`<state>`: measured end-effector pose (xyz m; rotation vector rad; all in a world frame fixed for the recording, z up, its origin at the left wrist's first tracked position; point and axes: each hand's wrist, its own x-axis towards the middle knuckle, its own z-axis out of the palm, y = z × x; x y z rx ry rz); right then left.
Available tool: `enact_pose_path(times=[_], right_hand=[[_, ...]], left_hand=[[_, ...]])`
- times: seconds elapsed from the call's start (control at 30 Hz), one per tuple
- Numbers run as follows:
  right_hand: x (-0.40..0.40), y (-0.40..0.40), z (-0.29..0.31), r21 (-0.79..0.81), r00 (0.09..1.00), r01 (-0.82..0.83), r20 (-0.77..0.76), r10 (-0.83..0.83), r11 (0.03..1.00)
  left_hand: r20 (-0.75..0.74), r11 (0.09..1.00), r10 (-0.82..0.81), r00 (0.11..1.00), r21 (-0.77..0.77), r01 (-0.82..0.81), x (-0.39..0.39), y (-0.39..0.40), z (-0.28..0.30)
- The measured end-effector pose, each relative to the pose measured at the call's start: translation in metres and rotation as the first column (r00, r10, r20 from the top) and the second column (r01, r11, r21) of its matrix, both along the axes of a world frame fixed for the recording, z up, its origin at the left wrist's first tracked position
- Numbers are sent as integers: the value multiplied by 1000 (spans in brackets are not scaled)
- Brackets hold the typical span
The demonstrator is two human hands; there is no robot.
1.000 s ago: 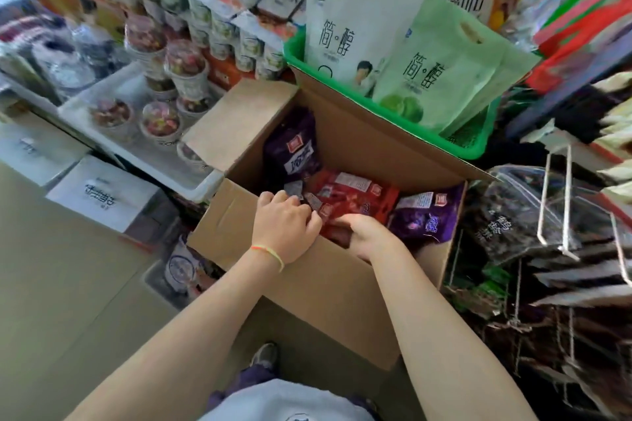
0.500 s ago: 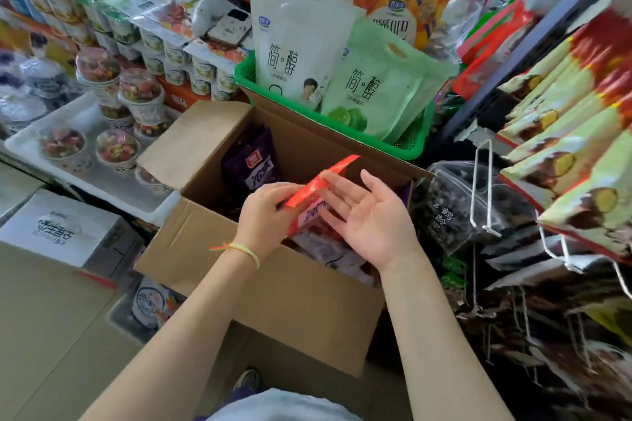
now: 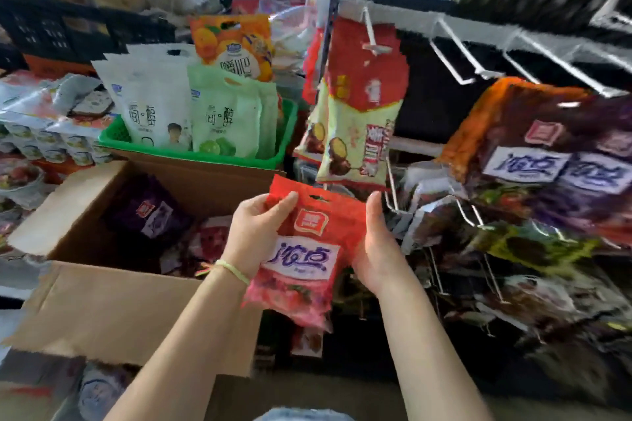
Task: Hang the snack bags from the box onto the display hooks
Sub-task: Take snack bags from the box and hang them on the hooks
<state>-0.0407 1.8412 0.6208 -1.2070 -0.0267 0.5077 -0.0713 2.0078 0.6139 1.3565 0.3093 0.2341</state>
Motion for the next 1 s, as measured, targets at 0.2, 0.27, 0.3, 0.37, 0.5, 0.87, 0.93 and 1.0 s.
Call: enact_pose_path(times=[0.2, 0.27, 0.3, 0.37, 0.5, 0.87, 0.93, 1.0], right_hand=[[12, -105, 20, -108, 947, 321, 42, -318, 941], [17, -144, 33, -55, 928, 367, 90, -361, 929], [19, -162, 41, -27, 914, 395, 113, -389, 919], [26, -198, 59, 24, 870, 466, 169, -463, 885], [46, -259, 94, 73, 789, 562, 253, -560, 824], [106, -331, 129, 43, 566, 761, 441, -696, 647], [115, -334, 129, 40, 565, 768, 428, -705, 640], [123, -335, 129, 31, 568, 769, 424, -705, 638]], left_hand=[[-23, 997, -26, 999, -79, 24, 16, -133, 14], [-15, 973, -142, 990, -185, 137, 20, -171, 28], [8, 956, -214, 977, -206, 211, 22, -188, 33], [60, 929, -338, 939, -137, 343, 25, -222, 43], [73, 890, -456, 887, 39, 454, 39, -280, 57], [69, 932, -309, 948, 221, 288, 92, -355, 87], [53, 936, -299, 953, 212, 282, 97, -359, 89], [38, 938, -290, 956, 207, 276, 102, -362, 89]])
